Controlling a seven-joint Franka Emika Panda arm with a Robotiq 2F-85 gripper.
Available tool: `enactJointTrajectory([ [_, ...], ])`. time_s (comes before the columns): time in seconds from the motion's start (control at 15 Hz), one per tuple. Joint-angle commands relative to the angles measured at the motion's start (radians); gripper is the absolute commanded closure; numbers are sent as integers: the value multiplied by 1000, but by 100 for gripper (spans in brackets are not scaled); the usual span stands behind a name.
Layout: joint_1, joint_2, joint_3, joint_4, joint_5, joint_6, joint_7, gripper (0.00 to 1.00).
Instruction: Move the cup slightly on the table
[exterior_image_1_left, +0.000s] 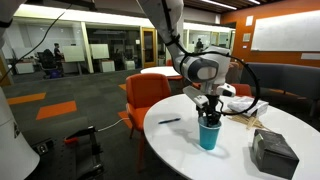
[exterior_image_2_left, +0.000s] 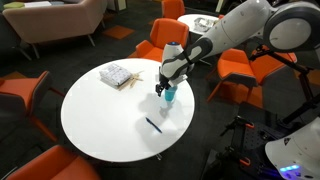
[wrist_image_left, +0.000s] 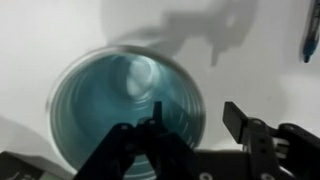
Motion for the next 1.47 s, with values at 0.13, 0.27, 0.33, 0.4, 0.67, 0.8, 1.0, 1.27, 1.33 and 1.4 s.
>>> enactJointTrajectory([
  [0.13,-29,38,34,52,46,-14,-26,84],
  [0.27,-44,27,56,43,75,-4,-34,100],
  [0.33,-52,20,71,38,95,4,-38,100],
  [0.4,-60,14,86,37,115,11,-42,100],
  [0.67,-59,-4,134,32,169,27,-71,100],
  [0.8,-42,-3,144,40,168,26,-79,100],
  [1.0,-8,10,148,71,154,17,-63,100],
  [1.27,68,29,107,131,107,-14,-22,100],
  [1.33,97,34,83,148,81,-26,-1,100],
  [1.4,133,37,50,161,49,-32,25,100],
])
